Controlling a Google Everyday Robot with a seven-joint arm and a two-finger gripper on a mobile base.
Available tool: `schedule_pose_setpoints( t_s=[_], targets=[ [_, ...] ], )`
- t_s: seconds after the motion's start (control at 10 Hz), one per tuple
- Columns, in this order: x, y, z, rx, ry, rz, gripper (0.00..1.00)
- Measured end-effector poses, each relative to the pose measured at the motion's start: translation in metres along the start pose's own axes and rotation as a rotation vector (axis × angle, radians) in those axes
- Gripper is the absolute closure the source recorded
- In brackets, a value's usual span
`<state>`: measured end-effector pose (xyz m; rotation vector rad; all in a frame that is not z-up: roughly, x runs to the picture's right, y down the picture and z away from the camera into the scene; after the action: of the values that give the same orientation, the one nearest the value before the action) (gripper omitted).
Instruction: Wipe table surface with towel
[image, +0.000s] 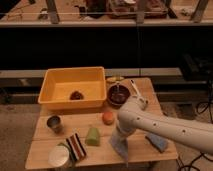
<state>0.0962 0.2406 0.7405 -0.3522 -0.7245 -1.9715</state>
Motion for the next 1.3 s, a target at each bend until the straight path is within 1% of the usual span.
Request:
schedule_pose_setpoints(
  t_s=[0.1, 0.2, 0.4, 0.6, 0.7, 0.8, 1.0, 1.2, 1.3],
  targets=[
    [-0.001, 0.008, 0.001, -0.005, 0.000, 0.010, 0.90],
    [-0.004, 0.021, 0.003, -0.010, -0.007, 0.036, 0.90],
    [-0.010, 0.062, 0.009, -0.023, -0.025, 0.117, 0.90],
    [-0.011, 0.098, 0.013, -0.028, -0.039, 0.194, 0.90],
    [-0.003, 0.114, 0.013, -0.026, -0.035, 0.231, 0.90],
    [0.003, 0.121, 0.010, -0.025, -0.030, 0.239, 0.90],
    [0.011, 0.121, 0.002, -0.027, -0.015, 0.238, 0.90],
    [0.026, 0.101, -0.006, -0.027, -0.003, 0.219, 0.90],
    [0.041, 0.081, -0.008, -0.030, 0.004, 0.197, 0.90]
  ],
)
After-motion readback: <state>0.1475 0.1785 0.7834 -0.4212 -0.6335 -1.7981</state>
